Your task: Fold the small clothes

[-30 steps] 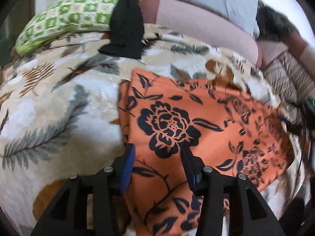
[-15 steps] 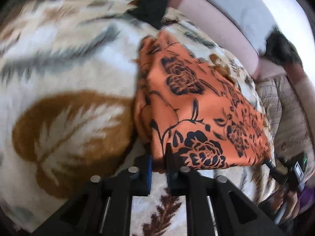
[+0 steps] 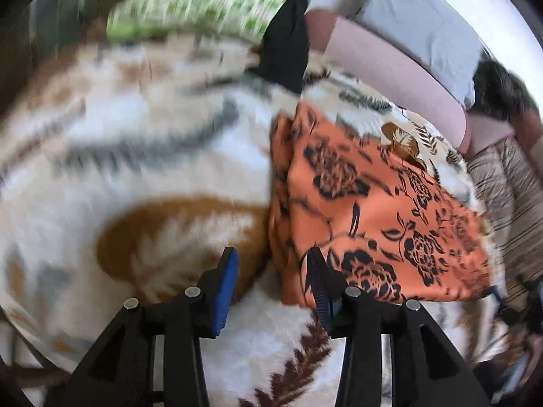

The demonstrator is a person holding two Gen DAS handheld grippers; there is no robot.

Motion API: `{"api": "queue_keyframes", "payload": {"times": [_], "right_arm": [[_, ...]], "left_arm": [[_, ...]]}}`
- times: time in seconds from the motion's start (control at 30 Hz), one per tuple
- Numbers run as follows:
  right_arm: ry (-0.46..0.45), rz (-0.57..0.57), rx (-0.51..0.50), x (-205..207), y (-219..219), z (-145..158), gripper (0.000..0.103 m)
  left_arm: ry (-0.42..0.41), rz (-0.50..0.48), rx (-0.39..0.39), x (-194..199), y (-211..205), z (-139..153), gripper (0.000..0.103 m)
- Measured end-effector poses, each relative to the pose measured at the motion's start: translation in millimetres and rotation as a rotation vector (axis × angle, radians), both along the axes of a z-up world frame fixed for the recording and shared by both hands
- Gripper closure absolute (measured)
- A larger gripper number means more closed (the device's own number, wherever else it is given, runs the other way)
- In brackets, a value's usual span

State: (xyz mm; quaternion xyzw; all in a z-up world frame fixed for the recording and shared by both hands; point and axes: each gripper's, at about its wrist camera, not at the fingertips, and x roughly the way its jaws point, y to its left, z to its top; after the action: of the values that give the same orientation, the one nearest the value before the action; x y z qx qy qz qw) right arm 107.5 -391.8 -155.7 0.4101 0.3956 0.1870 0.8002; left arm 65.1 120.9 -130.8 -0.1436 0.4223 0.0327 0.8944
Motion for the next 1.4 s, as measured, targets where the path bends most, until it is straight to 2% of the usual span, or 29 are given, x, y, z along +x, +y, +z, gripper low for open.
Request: {"api": "queue_keyframes", "payload": {"times": [0.07,0.13,0.2,0.23,0.27,0.33,0.37,0.4,0.43,0.47,0.5,0.53,0.6,0.63,0.67,0.7,0.73,0.83,0.87,0.9,0.93,0.97,1.03,1.1,1.17,1.3,1.4], "right_arm": [[0.022,0.012,0.157,6.5,-2.0,-5.5,0.027],[0.036,0.037,0.230,22.8,6.3,-6.9,0.024],[0.053,0.122,0.311,55.8,23.7,-8.9,0.023],[0.062,0.133,0.319,69.1,28.7,-11.0,0.023],[0.072,0.126,0.300,80.2,31.4,-14.0,0.023],[0.147,0.066,0.179,102.6,30.5,-31.6,0.023],[0.227,-0.037,0.145,105.4,21.9,-48.2,0.028],[0.228,-0.081,0.187,102.9,17.8,-49.8,0.033],[0.209,-0.095,0.187,99.8,16.9,-42.4,0.033],[0.171,-0.099,0.166,94.9,17.7,-30.3,0.032],[0.088,-0.083,0.146,86.5,18.4,-12.4,0.031],[0.042,-0.076,0.136,80.5,16.4,-4.2,0.031],[0.052,-0.133,0.065,71.7,2.7,-7.5,0.024],[0.114,-0.175,0.012,73.8,-9.0,-20.5,0.024],[0.158,-0.197,0.026,74.3,-19.0,-32.7,0.029],[0.154,-0.215,0.121,69.6,-28.1,-35.6,0.031],[0.138,-0.211,0.125,66.4,-29.1,-28.2,0.030],[0.017,-0.162,0.094,54.4,-23.2,-2.7,0.024],[0.007,-0.170,0.079,52.7,-23.5,-5.3,0.016],[0.055,-0.190,0.037,58.0,-27.4,-19.6,0.012],[0.111,-0.207,0.035,63.4,-33.4,-32.8,0.012],[0.129,-0.229,0.079,62.7,-38.2,-40.0,0.018],[0.073,-0.228,0.126,52.1,-39.6,-19.7,0.018],[0.010,-0.203,0.078,38.1,-33.7,4.7,0.017],[-0.009,-0.191,0.090,25.1,-31.5,12.7,0.017],[0.012,-0.161,0.156,8.6,-34.2,8.3,0.017],[0.016,-0.107,0.224,38.3,-29.9,-0.6,0.017]], "left_arm": [[-0.042,-0.038,0.070,3.0,-16.7,9.4,0.047],[-0.050,-0.078,0.112,13.0,-29.2,13.2,0.044],[-0.036,-0.121,0.106,30.4,-44.2,11.4,0.044],[-0.037,-0.133,0.095,37.1,-49.7,9.9,0.044],[-0.030,-0.136,0.083,45.1,-53.9,6.3,0.044],[0.029,-0.109,0.104,61.7,-57.0,-13.0,0.043],[0.075,-0.087,0.130,67.4,-55.6,-24.6,0.044],[0.103,-0.094,0.132,72.7,-55.2,-35.5,0.044],[0.076,-0.100,0.152,71.2,-57.8,-33.3,0.044],[0.055,-0.112,0.175,68.0,-60.8,-30.0,0.044],[0.046,-0.128,0.199,66.2,-63.4,-29.7,0.044],[0.047,-0.133,0.198,66.2,-62.6,-32.0,0.044],[0.041,-0.138,0.165,65.6,-56.4,-35.2,0.044],[0.039,-0.136,0.144,65.7,-53.4,-35.0,0.044],[0.042,-0.137,0.137,65.5,-52.4,-34.3,0.044],[0.042,-0.137,0.124,65.0,-49.9,-32.9,0.044],[0.040,-0.138,0.115,65.5,-49.0,-32.5,0.044],[0.037,-0.147,0.125,65.4,-51.2,-34.3,0.044],[0.037,-0.147,0.135,65.8,-52.8,-34.5,0.044],[0.041,-0.146,0.138,66.6,-54.6,-34.4,0.043],[0.049,-0.146,0.141,67.4,-55.8,-33.2,0.043],[0.057,-0.151,0.141,67.5,-55.2,-31.1,0.043],[0.038,-0.142,0.113,60.8,-51.1,-20.6,0.043],[0.018,-0.123,0.103,53.0,-47.6,-11.2,0.043],[-0.010,-0.109,0.087,40.0,-44.0,-1.4,0.041],[-0.016,-0.104,0.074,21.3,-40.9,3.7,0.039],[-0.004,-0.089,0.062,8.5,-36.1,2.2,0.039]]}}
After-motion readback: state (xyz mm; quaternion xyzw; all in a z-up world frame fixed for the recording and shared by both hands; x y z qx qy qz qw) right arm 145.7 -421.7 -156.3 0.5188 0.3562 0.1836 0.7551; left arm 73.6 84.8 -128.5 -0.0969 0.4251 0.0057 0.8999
